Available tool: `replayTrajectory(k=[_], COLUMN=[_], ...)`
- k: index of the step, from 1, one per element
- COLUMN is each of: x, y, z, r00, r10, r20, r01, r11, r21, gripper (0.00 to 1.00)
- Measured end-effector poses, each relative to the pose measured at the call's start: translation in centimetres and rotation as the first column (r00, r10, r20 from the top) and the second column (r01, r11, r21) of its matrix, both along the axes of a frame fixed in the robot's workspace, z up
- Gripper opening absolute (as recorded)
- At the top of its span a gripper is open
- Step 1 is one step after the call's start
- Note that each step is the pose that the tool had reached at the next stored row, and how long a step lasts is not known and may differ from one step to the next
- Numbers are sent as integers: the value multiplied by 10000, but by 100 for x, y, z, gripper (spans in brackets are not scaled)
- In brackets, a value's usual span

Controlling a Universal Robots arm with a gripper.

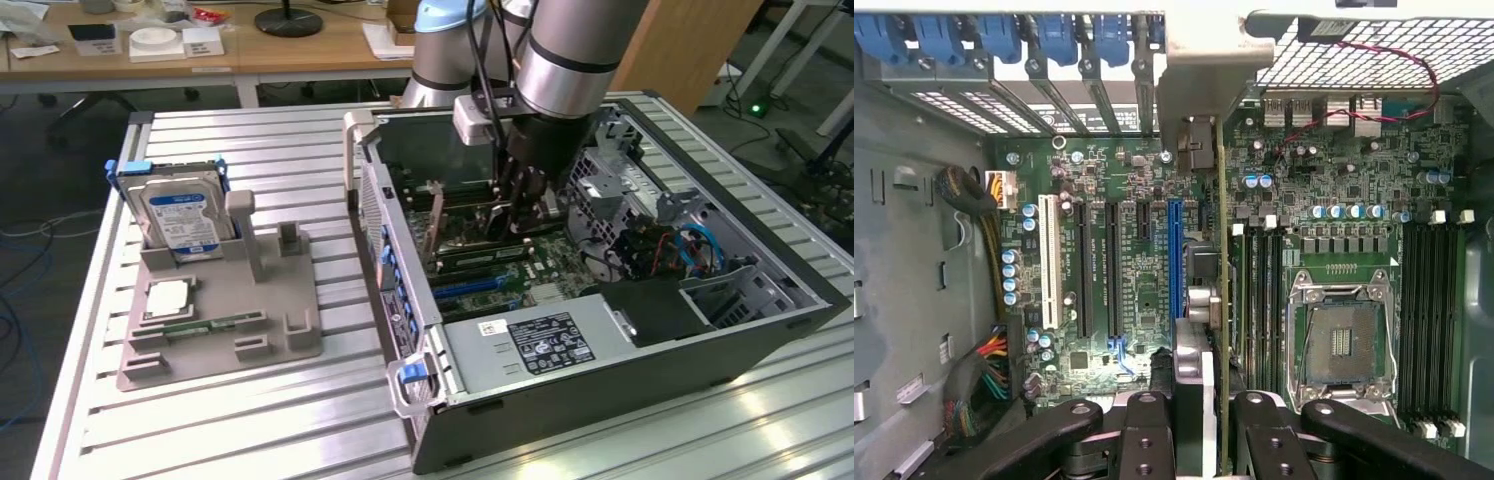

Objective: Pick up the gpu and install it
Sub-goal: 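Insert the gpu into the slot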

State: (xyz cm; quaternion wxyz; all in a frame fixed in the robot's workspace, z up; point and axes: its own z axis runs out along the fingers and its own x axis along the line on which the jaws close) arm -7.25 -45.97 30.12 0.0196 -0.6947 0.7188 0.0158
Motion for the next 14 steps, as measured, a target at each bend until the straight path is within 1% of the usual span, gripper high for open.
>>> replayTrajectory(k=[4, 10, 14], x=[-17, -26, -26], y=[0, -3, -6], z=[-5, -22, -73], r00=[10000, 10000, 10000], r10=[-3, -1, -1], r20=[1, -14, -24], r01=[3, 1, 1], r11=[10000, 10000, 10000], r21=[3, 2, 1], gripper=[28, 28, 28])
